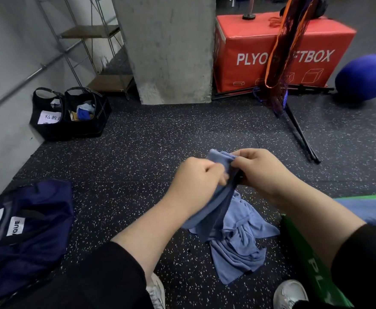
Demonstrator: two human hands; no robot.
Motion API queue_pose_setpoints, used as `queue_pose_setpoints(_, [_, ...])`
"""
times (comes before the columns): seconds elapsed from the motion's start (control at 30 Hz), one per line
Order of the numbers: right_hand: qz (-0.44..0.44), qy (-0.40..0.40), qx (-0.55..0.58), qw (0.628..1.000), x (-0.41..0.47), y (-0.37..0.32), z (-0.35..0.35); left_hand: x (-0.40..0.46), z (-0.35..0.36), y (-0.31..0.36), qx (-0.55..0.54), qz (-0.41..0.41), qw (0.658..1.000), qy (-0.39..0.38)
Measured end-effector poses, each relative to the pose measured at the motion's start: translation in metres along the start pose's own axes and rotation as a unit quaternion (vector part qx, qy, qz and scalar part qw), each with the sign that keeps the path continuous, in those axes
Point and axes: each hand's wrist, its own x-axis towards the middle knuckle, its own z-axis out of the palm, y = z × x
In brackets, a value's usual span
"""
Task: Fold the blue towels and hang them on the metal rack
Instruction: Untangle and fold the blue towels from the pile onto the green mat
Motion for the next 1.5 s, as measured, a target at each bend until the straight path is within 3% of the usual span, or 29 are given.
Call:
queue_pose_setpoints(0.07, [-0.044,0.000,-0.129,0.991,0.000,-0.001,-0.007,0.005,-0.016,-0.003,0.094,0.038,0.993,0.069])
queue_pose_setpoints(0.1, [-0.063,-0.016,-0.175,0.982,-0.003,-0.004,-0.009,0.007,-0.025,-0.004,0.154,0.070,0.984,0.061])
queue_pose_setpoints(0.23, [-0.140,-0.081,-0.242,0.957,-0.014,-0.019,-0.014,0.015,-0.042,-0.010,0.300,0.082,0.943,-0.116])
queue_pose_setpoints(0.33, [-0.159,-0.103,-0.252,0.949,-0.017,-0.023,-0.019,0.015,-0.039,-0.014,0.293,0.072,0.942,-0.146])
queue_pose_setpoints(0.53, [-0.124,-0.056,-0.414,0.900,-0.007,-0.013,-0.026,0.014,-0.041,-0.017,0.270,0.083,0.958,-0.044])
queue_pose_setpoints(0.77, [-0.136,-0.026,-0.437,0.889,-0.007,-0.013,-0.021,0.015,-0.047,-0.014,0.357,0.107,0.928,-0.006])
queue_pose_setpoints(1.0, [-0.186,0.018,-0.334,0.924,-0.012,-0.024,-0.015,0.013,-0.045,-0.006,0.276,0.085,0.957,0.010])
queue_pose_setpoints(1.2, [-0.174,0.036,-0.312,0.933,-0.011,-0.022,-0.010,0.015,-0.026,-0.004,0.236,0.027,0.971,0.005])
queue_pose_setpoints(1.37, [-0.187,0.020,-0.356,0.915,-0.016,-0.018,-0.005,0.017,-0.017,-0.004,0.063,-0.087,0.994,0.036])
queue_pose_setpoints(1.5, [-0.212,0.015,-0.391,0.895,-0.019,-0.016,0.003,0.017,-0.014,-0.004,-0.067,-0.139,0.983,0.097])
